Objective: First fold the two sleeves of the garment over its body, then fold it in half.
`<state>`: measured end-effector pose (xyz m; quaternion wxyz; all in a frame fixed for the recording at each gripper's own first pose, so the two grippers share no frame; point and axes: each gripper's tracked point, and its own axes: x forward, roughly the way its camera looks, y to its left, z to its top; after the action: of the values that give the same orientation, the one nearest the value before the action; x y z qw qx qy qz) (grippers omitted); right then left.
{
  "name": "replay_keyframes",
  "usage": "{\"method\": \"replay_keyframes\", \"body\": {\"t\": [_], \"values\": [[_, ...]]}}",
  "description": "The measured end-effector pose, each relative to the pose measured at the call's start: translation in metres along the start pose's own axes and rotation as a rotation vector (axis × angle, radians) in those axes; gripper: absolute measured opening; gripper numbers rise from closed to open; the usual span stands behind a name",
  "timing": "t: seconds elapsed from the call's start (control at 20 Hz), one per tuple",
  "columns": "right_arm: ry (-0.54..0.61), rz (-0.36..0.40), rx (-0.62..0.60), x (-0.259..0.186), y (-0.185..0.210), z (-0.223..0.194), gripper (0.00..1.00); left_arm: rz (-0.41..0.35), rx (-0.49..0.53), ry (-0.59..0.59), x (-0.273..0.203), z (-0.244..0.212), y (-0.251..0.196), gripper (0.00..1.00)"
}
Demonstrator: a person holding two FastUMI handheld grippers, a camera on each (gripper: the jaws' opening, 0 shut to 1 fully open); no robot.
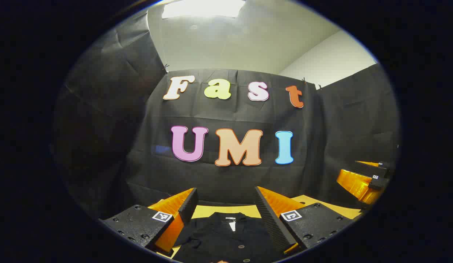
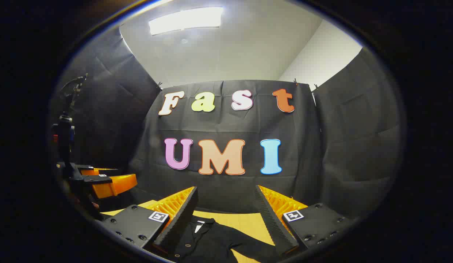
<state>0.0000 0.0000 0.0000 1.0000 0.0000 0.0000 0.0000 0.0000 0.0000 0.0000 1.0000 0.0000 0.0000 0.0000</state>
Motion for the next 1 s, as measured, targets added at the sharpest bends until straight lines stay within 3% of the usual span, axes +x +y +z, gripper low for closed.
{"method": "replay_keyframes", "body": {"t": [0.45, 1.0], "values": [[0.005, 0.034, 0.008, 0.009, 0.004, 0.0, 0.99, 0.03, 0.037, -0.01, 0.007, 0.006, 0.008, 0.92], [0.014, 0.093, 0.024, 0.042, 0.02, -0.007, 0.96, 0.118, 0.073, -0.006, 0.002, 0.004, 0.044, 0.92]]}}
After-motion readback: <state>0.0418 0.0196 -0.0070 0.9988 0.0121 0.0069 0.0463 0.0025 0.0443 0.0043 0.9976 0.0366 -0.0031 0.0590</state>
